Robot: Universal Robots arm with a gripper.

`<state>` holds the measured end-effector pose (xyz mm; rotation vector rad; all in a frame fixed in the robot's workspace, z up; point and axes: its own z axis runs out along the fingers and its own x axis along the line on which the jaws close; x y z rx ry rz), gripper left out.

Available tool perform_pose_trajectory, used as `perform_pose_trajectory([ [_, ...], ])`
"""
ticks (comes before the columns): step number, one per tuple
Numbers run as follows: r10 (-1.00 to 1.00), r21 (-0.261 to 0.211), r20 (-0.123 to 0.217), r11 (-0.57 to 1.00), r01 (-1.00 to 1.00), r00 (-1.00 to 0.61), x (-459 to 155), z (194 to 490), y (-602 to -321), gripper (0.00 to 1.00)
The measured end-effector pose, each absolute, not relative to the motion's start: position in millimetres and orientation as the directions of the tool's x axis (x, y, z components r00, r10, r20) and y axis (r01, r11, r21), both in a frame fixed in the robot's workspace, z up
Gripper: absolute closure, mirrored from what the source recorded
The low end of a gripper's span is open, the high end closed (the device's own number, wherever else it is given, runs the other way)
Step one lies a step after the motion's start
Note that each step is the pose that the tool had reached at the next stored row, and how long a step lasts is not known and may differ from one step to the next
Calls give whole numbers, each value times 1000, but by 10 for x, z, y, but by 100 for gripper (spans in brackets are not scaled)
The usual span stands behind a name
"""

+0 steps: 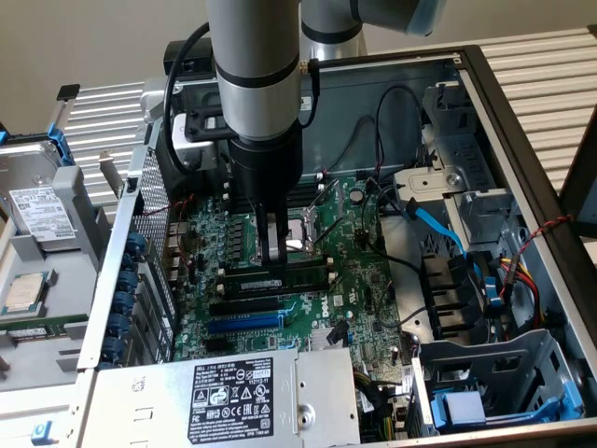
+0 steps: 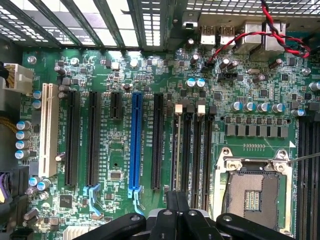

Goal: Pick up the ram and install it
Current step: 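Press down the ram until it locks into place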

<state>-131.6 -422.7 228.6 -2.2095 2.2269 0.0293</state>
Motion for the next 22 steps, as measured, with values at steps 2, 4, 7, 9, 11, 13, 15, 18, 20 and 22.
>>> perform_pose_trajectory([
  [2,-1000,10,-17,8,-1000,-8,-1315,2277,-4226,89],
  [4,-1000,9,-17,8,-1000,-8,-1317,2270,-4226,89],
  [7,-1000,10,-17,8,-1000,-8,-1319,2263,-4226,89],
  [9,-1000,10,-17,8,-1000,-8,-1319,2262,-4226,89],
  [11,-1000,9,-18,8,-1000,-8,-1319,2269,-4225,89],
  [13,-1000,9,-19,8,-1000,-8,-1319,2294,-4224,89],
  [15,-1000,9,-18,8,-1000,-8,-1320,2331,-4225,89],
  [18,-1000,9,-17,8,-1000,-8,-1319,2382,-4226,89],
  [20,-1000,9,-17,8,-1000,-8,-1319,2422,-4226,89],
  [22,-1000,9,-17,8,-1000,-8,-1319,2456,-4226,89],
])
